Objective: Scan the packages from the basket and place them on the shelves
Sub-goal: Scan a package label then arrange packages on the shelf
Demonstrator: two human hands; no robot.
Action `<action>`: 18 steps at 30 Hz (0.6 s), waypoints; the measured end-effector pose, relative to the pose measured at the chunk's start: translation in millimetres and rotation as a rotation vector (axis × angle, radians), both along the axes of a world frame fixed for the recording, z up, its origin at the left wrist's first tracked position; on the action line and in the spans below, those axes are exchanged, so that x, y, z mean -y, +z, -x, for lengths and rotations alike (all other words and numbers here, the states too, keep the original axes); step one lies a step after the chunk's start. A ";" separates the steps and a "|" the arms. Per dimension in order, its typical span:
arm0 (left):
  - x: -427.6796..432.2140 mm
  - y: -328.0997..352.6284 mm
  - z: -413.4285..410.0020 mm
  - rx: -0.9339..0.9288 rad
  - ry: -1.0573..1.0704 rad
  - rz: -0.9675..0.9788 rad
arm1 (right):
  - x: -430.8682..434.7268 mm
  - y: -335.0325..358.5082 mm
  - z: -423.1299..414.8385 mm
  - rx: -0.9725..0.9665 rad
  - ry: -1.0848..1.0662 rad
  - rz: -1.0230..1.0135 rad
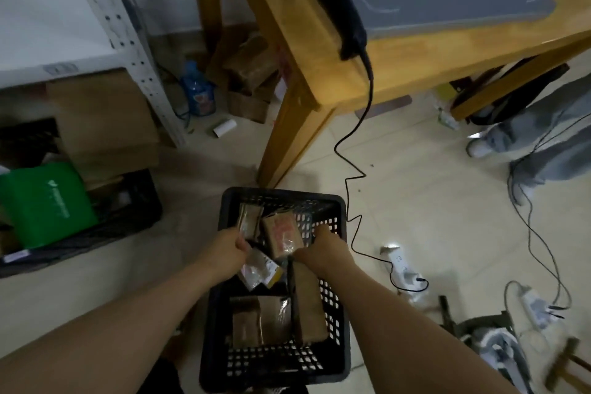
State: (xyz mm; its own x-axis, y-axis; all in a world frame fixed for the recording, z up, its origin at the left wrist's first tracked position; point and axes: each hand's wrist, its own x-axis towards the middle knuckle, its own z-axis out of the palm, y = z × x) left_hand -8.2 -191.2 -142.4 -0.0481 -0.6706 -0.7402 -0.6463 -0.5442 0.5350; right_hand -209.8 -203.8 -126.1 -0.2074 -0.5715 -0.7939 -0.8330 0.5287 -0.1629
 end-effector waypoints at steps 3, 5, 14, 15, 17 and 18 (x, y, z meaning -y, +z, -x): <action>6.1 -59.0 1.5 0.078 -0.123 0.061 | 7.5 -67.9 3.9 -0.001 0.006 -0.022; 16.4 -95.2 3.4 0.153 -0.285 0.128 | 12.3 -112.0 4.5 -0.009 0.012 -0.012; 59.1 -219.4 29.5 0.565 -0.935 0.336 | 44.3 -277.3 -6.0 -0.081 0.023 -0.041; 59.9 -229.7 29.0 0.602 -0.979 0.338 | 45.2 -292.2 -9.6 -0.078 0.027 -0.060; 58.8 -246.6 26.7 0.638 -1.036 0.322 | 43.7 -314.7 -15.9 -0.108 0.054 -0.079; 58.1 -251.0 25.0 0.640 -1.044 0.311 | 42.0 -321.3 -18.0 -0.130 0.074 -0.066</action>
State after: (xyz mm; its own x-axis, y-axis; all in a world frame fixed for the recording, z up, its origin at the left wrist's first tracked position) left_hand -33.2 -249.3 -393.3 -0.3512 -0.6788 -0.6449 -0.8809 0.4729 -0.0180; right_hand -191.9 -245.9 -447.4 -0.2696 -0.5362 -0.7999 -0.8821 0.4708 -0.0182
